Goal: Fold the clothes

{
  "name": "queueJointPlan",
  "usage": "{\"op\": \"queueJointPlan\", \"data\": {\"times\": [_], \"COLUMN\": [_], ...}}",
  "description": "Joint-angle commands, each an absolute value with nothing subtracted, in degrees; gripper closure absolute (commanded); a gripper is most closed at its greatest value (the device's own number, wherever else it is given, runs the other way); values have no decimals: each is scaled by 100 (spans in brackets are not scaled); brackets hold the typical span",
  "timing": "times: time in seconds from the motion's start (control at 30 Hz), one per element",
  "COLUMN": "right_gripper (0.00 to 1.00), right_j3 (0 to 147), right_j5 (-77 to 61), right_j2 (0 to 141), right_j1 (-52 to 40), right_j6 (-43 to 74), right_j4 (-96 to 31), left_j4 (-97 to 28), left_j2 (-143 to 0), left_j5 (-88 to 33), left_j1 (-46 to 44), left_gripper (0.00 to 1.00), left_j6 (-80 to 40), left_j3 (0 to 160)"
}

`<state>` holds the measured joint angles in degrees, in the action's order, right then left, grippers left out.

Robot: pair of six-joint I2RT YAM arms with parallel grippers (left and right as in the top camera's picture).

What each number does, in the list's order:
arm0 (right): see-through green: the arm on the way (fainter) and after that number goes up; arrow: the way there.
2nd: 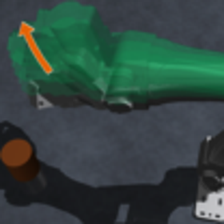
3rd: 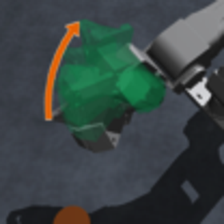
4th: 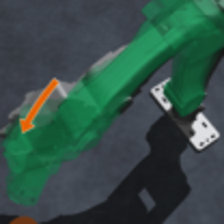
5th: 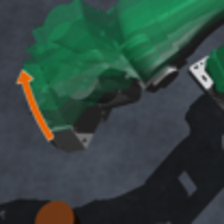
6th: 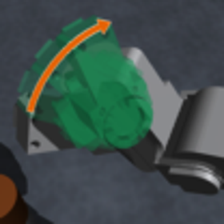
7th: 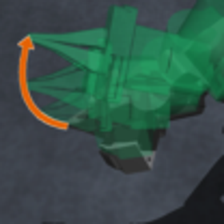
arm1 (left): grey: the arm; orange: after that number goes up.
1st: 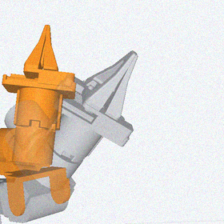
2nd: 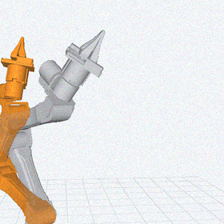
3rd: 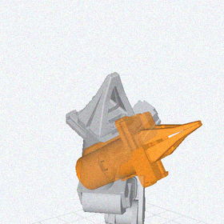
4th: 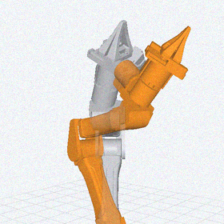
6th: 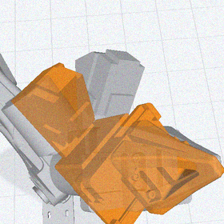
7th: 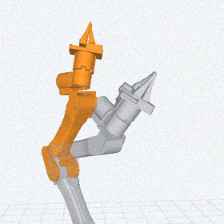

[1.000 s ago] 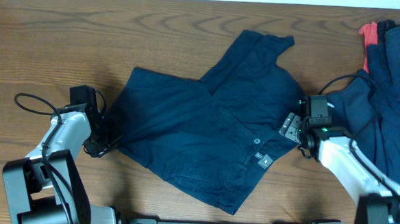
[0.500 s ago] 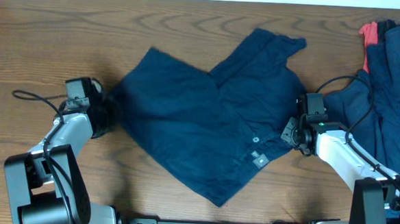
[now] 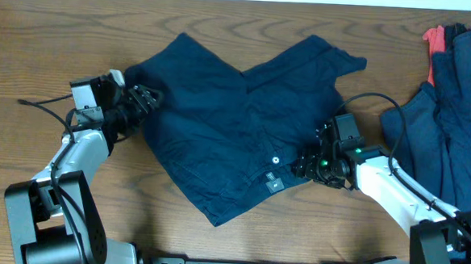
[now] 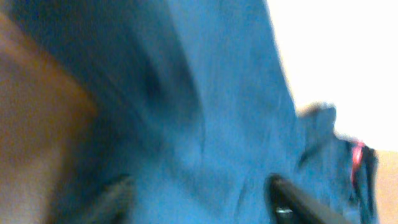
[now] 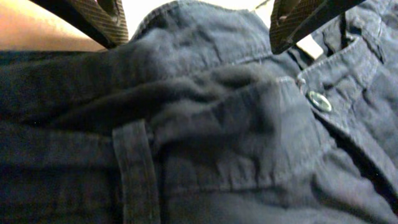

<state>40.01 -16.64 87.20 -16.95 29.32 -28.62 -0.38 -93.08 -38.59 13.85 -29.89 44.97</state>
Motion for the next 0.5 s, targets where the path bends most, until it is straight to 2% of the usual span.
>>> {"op": "queueJointPlan", "data": {"times": [0.0, 0.13, 0.3, 0.47], "right_gripper": [28, 26, 26, 24], "right_j3": [3883, 3979, 4034, 4034], "right_j5": [-1774, -1540, -1028, -611], "right_j2": [8259, 7443, 6506, 6097], "right_j1": [-1577, -1345, -1116, -937], "right_j6": [2891, 2650, 2405, 2196], "right_j4": [-2902, -2897, -2902, -2910], "left_j4": [-904, -2292, -3522, -4099], "left_j2": [-9133, -9083, -9083, -9085], "left_j5": [-4565, -4469, -4270, -4106], "left_j1": [1369, 1369, 1293, 972], "left_gripper": [9, 0, 2, 2], "left_j6": [-2724, -2226, -1859, -1883], "left_j3": [4556, 4556, 4543, 4407]}}
